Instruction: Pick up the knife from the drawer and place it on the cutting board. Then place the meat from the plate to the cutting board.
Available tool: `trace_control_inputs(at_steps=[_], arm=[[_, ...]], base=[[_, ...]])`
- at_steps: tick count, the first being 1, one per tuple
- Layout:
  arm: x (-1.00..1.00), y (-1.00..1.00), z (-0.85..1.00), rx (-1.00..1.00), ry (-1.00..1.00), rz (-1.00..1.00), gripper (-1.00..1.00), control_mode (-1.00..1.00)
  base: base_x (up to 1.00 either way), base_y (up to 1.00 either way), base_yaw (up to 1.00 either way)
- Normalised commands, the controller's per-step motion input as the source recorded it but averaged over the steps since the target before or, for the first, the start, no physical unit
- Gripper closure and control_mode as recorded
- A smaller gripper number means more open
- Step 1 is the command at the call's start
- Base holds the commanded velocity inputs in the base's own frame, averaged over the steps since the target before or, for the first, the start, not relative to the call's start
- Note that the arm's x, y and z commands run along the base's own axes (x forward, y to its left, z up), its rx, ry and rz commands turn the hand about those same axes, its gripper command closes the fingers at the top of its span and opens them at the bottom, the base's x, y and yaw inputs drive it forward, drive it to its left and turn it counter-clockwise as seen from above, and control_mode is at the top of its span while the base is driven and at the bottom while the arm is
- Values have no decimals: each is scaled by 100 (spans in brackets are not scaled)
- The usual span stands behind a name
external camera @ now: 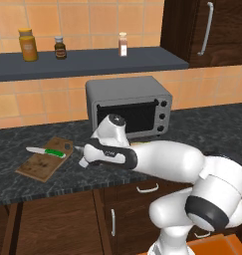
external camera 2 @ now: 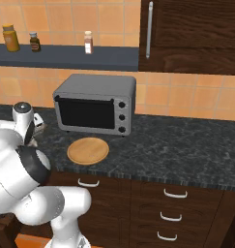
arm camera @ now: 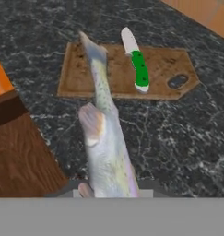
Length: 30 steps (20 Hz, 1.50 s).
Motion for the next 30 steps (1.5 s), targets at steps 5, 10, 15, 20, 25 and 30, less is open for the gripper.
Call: trace_control_inputs(at_steps=[5, 10, 15, 20, 25, 30], arm=[[0, 61, 9, 0, -2, 2, 100, -100], [10, 67, 9, -2, 0, 1, 100, -100], [30, 60, 0, -12, 5, 0, 100, -100], [8, 56, 0, -10, 5, 0, 100, -100], [11, 31, -1, 0, 0, 0, 100, -100], [26, 26, -16, 0, 0, 0, 100, -100]], base=[[0, 0, 0], [0, 0, 0], [0, 0, 0], [0, 0, 0], [0, 0, 0], [0, 0, 0]])
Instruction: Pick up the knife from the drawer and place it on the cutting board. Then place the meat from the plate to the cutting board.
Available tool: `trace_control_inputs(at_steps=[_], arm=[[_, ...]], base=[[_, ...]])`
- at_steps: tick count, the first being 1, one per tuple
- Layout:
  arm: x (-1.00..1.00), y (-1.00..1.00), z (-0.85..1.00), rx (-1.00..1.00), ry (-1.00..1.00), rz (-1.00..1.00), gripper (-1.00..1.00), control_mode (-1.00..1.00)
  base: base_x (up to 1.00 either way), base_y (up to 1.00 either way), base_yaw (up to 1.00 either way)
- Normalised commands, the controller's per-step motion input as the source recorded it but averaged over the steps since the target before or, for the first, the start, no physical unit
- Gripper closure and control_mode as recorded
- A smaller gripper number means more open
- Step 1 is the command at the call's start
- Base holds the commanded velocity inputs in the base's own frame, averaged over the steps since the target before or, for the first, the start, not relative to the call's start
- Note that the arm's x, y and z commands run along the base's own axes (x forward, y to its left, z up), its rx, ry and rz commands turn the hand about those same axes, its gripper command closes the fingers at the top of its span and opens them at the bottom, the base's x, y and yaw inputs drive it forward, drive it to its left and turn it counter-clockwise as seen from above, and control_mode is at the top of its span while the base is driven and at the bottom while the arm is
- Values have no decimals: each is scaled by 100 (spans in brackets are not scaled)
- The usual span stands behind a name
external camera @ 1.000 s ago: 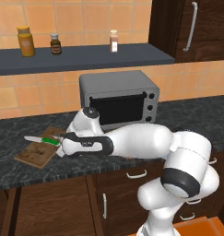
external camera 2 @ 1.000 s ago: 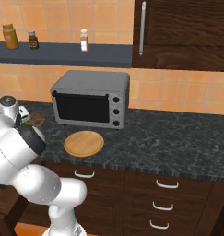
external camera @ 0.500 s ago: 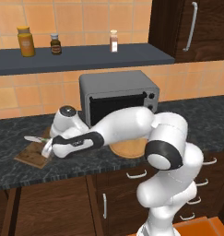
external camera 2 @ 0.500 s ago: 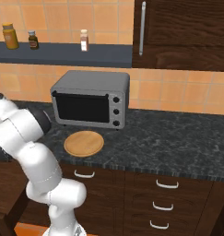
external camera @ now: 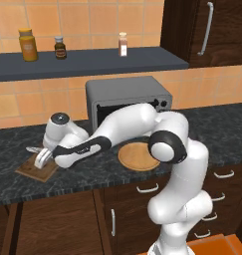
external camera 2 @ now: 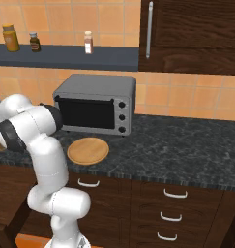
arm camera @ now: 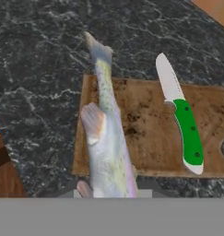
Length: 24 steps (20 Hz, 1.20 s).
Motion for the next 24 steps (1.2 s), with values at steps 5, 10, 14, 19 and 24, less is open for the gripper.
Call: trace_control_inputs(at_steps=[5, 10, 14, 19, 24], arm=[[13, 19, -48, 0, 0, 0, 100, -100], [9, 10, -39, 0, -3, 0, 100, -100], [19, 4, -6, -1, -1, 0, 100, -100], [41, 1, 0, -3, 0, 0, 100, -100], [36, 1, 0, 0, 0, 0, 100, -100]], base=[[0, 0, 0], [0, 0, 0], [0, 0, 0], [0, 0, 0], [0, 0, 0]])
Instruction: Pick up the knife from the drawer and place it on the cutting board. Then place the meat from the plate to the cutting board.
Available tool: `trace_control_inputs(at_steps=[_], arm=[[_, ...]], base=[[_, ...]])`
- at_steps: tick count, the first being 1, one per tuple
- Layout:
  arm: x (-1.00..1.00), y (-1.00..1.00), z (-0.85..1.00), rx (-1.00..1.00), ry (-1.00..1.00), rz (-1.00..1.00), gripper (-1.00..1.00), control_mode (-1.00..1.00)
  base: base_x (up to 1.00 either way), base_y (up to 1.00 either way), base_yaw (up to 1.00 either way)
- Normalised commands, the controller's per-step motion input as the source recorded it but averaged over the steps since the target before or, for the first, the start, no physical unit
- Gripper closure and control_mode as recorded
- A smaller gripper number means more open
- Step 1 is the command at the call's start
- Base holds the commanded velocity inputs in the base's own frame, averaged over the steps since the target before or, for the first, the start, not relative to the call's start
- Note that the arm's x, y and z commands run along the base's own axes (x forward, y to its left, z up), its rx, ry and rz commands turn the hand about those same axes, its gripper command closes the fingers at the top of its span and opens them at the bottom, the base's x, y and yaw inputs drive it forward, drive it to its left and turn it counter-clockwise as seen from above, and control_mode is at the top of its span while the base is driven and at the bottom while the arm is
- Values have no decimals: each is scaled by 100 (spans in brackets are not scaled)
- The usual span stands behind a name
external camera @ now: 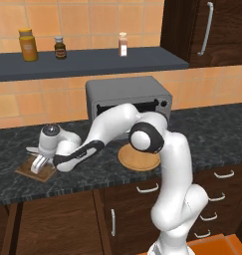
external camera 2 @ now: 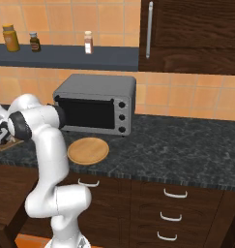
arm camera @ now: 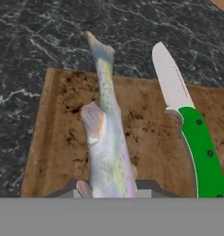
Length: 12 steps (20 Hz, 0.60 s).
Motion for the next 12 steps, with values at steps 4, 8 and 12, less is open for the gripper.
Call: trace_control_inputs(at_steps=[4, 8, 12], arm=[[6, 4, -24, 0, 0, 0, 100, -100], [5, 2, -19, 0, 0, 0, 100, -100], [3, 4, 0, 0, 0, 0, -100, -100]], base=[[0, 0, 0], [0, 0, 0], [0, 0, 0]])
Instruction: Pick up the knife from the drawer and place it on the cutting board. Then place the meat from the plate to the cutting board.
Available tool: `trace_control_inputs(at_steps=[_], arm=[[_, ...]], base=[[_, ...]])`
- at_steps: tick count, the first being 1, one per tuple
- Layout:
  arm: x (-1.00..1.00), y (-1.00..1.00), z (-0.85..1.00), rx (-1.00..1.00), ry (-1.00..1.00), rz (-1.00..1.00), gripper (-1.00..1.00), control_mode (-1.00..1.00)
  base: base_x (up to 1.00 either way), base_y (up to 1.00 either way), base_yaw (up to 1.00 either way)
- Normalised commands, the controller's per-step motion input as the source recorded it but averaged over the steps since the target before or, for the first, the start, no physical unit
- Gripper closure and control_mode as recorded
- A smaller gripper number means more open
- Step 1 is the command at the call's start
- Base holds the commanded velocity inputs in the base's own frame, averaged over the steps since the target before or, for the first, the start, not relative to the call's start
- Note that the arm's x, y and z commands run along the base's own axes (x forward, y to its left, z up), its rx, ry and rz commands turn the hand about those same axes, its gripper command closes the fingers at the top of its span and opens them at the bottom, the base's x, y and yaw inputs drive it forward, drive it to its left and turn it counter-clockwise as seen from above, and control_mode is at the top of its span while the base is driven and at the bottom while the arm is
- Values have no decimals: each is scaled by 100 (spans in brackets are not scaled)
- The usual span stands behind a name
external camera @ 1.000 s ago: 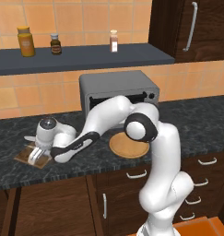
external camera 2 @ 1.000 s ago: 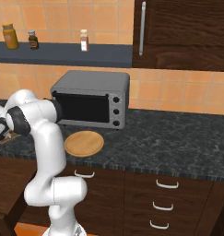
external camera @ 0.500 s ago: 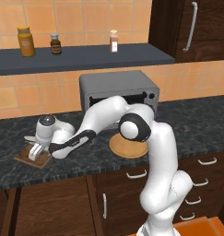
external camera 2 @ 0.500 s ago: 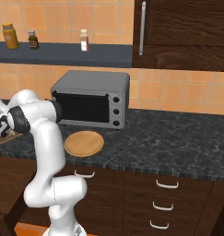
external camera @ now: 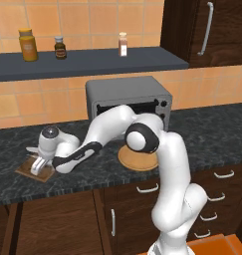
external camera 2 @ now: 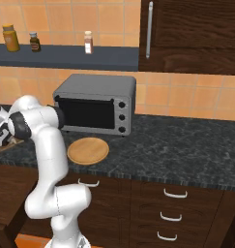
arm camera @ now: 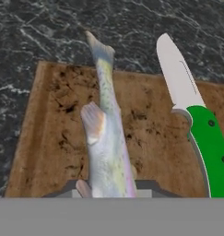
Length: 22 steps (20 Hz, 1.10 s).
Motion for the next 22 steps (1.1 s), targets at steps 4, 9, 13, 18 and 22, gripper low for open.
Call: trace_control_inputs(at_steps=[4, 9, 13, 18, 22], arm=[[7, 7, 0, 0, 0, 0, -100, -100], [0, 3, 15, -1, 4, 0, -100, -100], [-48, -8, 47, 2, 0, 0, -100, -100], [-62, -46, 29, 6, 1, -3, -100, -100], [-47, -84, 24, 7, 5, -4, -100, -100]], base=[[0, 0, 0], [0, 0, 0], [0, 0, 0], [0, 0, 0], [0, 0, 0]])
